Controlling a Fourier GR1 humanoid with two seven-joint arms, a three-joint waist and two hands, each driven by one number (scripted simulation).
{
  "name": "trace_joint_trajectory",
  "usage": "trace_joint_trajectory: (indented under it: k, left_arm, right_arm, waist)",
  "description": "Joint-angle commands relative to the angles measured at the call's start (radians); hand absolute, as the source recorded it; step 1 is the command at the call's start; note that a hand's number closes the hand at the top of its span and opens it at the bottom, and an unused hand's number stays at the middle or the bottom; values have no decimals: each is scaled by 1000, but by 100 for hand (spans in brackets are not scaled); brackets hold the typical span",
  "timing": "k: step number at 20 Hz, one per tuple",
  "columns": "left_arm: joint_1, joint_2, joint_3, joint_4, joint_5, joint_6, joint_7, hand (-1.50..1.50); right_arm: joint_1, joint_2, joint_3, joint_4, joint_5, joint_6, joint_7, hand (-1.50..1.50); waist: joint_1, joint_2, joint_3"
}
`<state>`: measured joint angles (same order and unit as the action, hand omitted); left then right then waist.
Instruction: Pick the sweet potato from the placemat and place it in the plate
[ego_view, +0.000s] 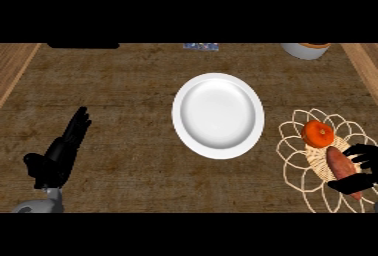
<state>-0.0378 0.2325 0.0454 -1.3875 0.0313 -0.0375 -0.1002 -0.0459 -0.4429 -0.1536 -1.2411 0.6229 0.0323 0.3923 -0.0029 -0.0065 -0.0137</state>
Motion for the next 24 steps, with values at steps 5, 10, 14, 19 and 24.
trace_joint_trajectory:
  k: [5,10,14,19,24]
  left_arm:
    - [41,21,36,12,5,0,-30,0]
    - [53,9,38,3,7,15,-12,0]
    - [38,-1,20,3,-1,10,-17,0]
    - [48,4,28,1,6,2,-27,0]
    - [33,28,42,22,17,-26,-25,0]
  right_arm:
    - [285,262,156,-337,267,-282,315,150]
    - [461,374,295,-544,507,-418,420,150]
    - [560,439,483,-689,751,-459,554,150]
    - [677,442,696,-885,1031,-431,682,150]
    - [634,442,864,-1002,1355,-353,803,150]
  waist:
    - [-57,-13,6]
    - [-70,-16,4]
    - [-48,-5,6]
    - [-42,-7,6]
    - [-25,-1,8]
